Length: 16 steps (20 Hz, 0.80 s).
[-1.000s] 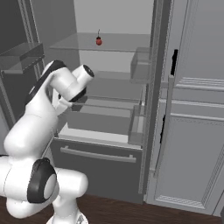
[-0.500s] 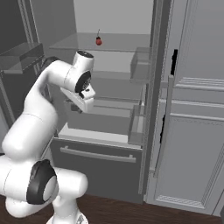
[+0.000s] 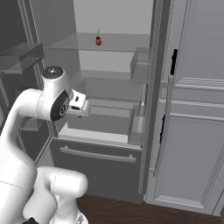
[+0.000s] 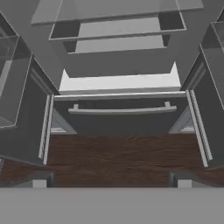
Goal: Take the strawberry from the fridge and place it on top of the pancake, located on the dining counter.
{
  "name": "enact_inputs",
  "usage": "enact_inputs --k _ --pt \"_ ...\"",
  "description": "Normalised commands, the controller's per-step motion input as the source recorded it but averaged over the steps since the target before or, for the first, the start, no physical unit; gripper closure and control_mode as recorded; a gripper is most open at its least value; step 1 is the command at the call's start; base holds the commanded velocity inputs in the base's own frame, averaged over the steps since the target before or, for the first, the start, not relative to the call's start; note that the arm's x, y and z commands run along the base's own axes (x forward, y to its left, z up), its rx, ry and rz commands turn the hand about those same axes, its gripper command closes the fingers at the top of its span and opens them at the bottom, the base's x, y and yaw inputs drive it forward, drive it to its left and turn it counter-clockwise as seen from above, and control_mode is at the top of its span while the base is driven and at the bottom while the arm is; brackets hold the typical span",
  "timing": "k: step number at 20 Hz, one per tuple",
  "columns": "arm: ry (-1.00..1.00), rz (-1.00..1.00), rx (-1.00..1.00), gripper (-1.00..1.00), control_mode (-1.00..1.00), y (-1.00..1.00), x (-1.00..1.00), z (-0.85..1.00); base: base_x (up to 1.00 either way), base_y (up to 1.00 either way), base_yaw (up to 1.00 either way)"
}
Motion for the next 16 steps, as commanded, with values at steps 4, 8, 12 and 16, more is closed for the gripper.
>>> enact_inputs --k 4,8,12,16 --pt "-0.1 0.01 -0.09 -1.0 -1.0 -0.04 -0.32 -0.09 0.0 0.0 0.0" --pt "0.0 -0.01 -0.01 -1.0 -1.0 0.0 -0.26 -0.09 0.0 0.0 0.0" --pt "0.0 -0.01 0.0 -1.0 -1.0 0.0 -0.25 -0.12 0.0 0.0 0.0" --pt "0.0 -0.04 0.0 -1.0 -1.0 0.01 -0.32 -0.06 0.0 0.0 0.0"
